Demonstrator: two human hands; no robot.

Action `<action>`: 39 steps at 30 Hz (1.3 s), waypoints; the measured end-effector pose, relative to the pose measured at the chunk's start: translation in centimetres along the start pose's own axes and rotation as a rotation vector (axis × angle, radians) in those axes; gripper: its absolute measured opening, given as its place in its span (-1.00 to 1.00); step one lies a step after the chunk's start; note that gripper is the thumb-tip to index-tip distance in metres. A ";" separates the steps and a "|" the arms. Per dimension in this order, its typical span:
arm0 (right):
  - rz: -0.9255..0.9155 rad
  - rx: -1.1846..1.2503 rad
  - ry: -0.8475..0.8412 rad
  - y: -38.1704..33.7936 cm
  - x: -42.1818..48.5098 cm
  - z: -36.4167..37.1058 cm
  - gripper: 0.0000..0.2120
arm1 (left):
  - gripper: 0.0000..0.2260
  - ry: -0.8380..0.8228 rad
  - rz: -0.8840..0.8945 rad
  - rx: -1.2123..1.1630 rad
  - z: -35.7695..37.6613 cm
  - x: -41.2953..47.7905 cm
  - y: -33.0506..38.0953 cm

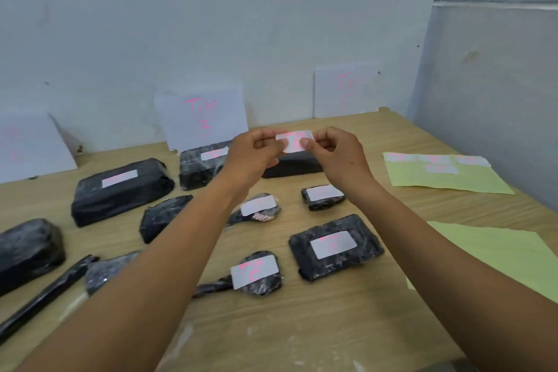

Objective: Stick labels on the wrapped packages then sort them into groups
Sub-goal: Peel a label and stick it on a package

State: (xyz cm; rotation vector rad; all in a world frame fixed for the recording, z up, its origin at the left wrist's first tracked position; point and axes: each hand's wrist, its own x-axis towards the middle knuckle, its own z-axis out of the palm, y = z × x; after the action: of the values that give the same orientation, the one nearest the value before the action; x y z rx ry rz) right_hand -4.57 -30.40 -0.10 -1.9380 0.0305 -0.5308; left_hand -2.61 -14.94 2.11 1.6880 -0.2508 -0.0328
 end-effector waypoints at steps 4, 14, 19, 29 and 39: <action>0.022 0.099 -0.063 -2.0 -0.7 2.9 -0.79 | -0.76 0.047 0.020 -0.033 -3.3 -1.3 -0.1; 0.037 0.200 -0.186 -5.6 -3.2 10.8 -0.84 | -0.82 0.276 -0.081 -0.037 -12.1 -5.0 -1.9; 0.067 0.138 -0.237 -6.0 -4.5 14.5 -0.78 | -0.80 0.359 -0.119 0.042 -14.9 -6.7 -3.9; 0.093 -0.001 -0.290 -5.4 -5.3 19.2 -0.79 | -0.89 0.445 -0.091 0.353 -18.2 -7.0 -6.5; 0.130 -0.160 -0.283 -3.8 -5.0 21.1 -0.80 | -0.91 0.429 -0.140 0.546 -18.6 -5.6 -8.1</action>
State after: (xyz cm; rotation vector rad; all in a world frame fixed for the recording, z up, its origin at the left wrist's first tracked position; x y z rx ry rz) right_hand -1.95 -9.21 -5.39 -2.1344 0.0186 -0.1695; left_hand -3.75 5.12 -4.01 2.1992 0.2025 0.3167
